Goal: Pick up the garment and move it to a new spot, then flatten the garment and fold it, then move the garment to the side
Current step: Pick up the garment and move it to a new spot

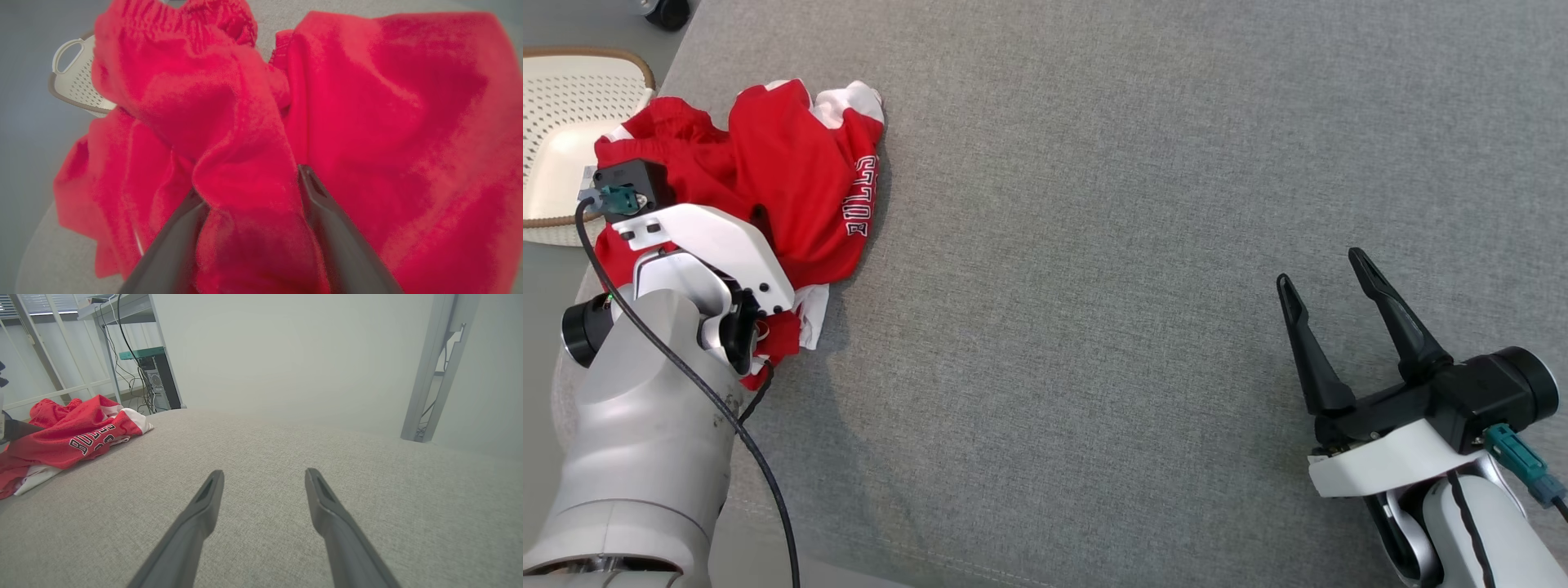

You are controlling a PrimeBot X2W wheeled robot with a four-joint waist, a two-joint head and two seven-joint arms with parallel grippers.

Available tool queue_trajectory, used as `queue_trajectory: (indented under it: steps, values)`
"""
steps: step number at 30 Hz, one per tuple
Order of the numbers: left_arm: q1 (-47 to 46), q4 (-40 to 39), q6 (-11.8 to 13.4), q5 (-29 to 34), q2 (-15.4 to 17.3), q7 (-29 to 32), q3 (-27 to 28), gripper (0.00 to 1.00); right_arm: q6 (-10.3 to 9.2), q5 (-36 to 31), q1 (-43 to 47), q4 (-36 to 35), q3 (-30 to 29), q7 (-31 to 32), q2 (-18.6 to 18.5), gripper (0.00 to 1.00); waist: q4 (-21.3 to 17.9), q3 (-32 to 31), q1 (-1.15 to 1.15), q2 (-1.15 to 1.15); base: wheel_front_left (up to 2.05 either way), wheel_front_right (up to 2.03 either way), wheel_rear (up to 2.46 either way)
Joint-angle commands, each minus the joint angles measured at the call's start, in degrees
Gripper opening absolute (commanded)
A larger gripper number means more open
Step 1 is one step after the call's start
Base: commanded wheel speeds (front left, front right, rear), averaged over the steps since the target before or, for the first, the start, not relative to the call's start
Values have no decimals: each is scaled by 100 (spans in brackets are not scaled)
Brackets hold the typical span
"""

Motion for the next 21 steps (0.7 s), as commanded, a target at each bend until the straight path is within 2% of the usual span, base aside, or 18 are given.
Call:
queue_trajectory:
  steps: [1, 4, 7, 9, 13, 15, 21]
  values:
    - [37, 9, -63, -16, 28, -140, 1, 0, 13, 8, -33, 17, -10, -33, 13, 100, -23, -42, 0, 0, 0, 0, 0]
    - [114, -167, -141, -149, 75, -827, 143, 0, 13, 35, -37, 23, -4, -33, 59, 100, -70, -115, 0, 0, 0, 0, 0]
    - [237, -319, -374, -446, 63, -1519, 419, 0, 13, 64, 13, 28, -46, -33, 109, 100, -128, -227, 0, 0, 0, 0, 0]
    - [316, -414, -563, -492, 97, -1756, 463, 0, 13, 98, 47, 33, -80, -33, 156, 100, -178, -314, 0, 0, 0, 0, 0]
    - [528, -862, -713, -478, 207, -1943, 553, 0, 13, 123, 122, 11, -148, -33, 251, 100, -300, -504, 0, 0, 0, 0, 0]
    - [651, -1405, -686, -332, 268, -1958, 609, 0, 13, 145, 153, 9, -174, -33, 281, 100, -359, -594, 0, 0, 0, 0, 0]
    - [1280, -2992, -631, 145, 158, -1951, 764, 0, 13, 204, 277, 52, -189, -33, 395, 100, -642, -854, 0, 0, 0, 0, 0]
